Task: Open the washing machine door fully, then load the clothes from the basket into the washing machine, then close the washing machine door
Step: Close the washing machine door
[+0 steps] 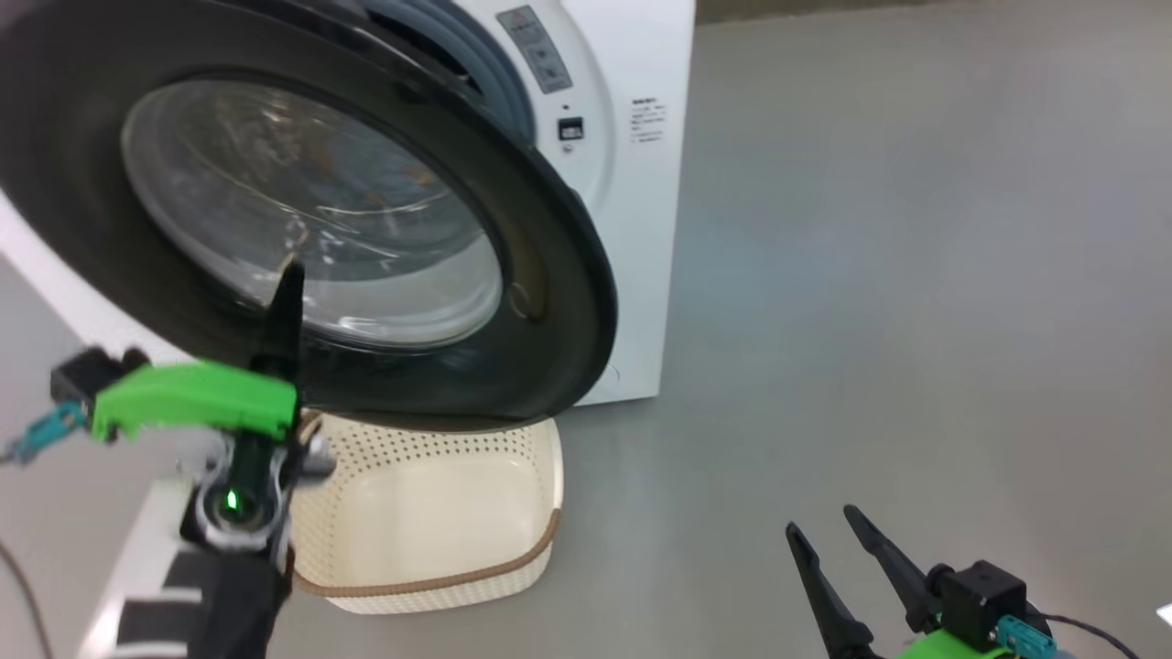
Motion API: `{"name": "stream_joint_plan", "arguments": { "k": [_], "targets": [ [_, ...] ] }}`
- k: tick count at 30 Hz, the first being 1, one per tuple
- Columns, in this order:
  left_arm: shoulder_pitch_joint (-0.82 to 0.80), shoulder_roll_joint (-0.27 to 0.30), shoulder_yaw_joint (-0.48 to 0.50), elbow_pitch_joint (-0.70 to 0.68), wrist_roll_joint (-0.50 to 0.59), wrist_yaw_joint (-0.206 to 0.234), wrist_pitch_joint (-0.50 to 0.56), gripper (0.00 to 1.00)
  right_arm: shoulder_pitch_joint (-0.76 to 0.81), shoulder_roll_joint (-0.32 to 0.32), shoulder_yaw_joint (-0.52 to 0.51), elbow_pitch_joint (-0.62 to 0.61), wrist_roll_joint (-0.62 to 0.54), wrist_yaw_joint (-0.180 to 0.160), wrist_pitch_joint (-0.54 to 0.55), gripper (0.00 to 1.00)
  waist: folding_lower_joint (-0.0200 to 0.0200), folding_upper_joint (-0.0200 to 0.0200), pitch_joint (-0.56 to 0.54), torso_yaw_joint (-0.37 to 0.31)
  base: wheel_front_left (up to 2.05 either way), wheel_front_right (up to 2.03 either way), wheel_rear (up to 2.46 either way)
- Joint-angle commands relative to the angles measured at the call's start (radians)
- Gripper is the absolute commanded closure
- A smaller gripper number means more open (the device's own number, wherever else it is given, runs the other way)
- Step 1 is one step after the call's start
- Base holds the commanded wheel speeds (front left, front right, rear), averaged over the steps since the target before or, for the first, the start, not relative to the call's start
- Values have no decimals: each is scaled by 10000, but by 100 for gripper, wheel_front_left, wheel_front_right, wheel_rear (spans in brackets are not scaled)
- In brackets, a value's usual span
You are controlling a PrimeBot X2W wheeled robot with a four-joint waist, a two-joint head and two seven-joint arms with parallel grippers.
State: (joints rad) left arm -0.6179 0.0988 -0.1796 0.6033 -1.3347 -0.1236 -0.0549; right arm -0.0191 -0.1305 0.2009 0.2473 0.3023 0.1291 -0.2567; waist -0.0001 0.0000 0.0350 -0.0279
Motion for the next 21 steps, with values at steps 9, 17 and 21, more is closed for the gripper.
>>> {"name": "stream_joint_plan", "arguments": {
  "k": [9, 17, 21],
  "targets": [
    [1918, 1166, -742, -1124, 2970, 534, -1865, 0, 177, 34, -139, -332, -103, 16, -51, 0, 1, 0, -421, 757, 0, 0, 0],
    [3828, 1419, -273, -2609, 5766, 1560, -2063, 0, 127, 104, -248, -425, -178, 16, -51, 0, 1, 0, -504, 744, 0, 0, 0],
    [4866, 1256, 200, -3331, 6972, 1779, -2065, 0, 156, 175, -277, -462, -210, 16, -51, 0, 1, 0, -541, 650, 0, 0, 0]
  ]
}}
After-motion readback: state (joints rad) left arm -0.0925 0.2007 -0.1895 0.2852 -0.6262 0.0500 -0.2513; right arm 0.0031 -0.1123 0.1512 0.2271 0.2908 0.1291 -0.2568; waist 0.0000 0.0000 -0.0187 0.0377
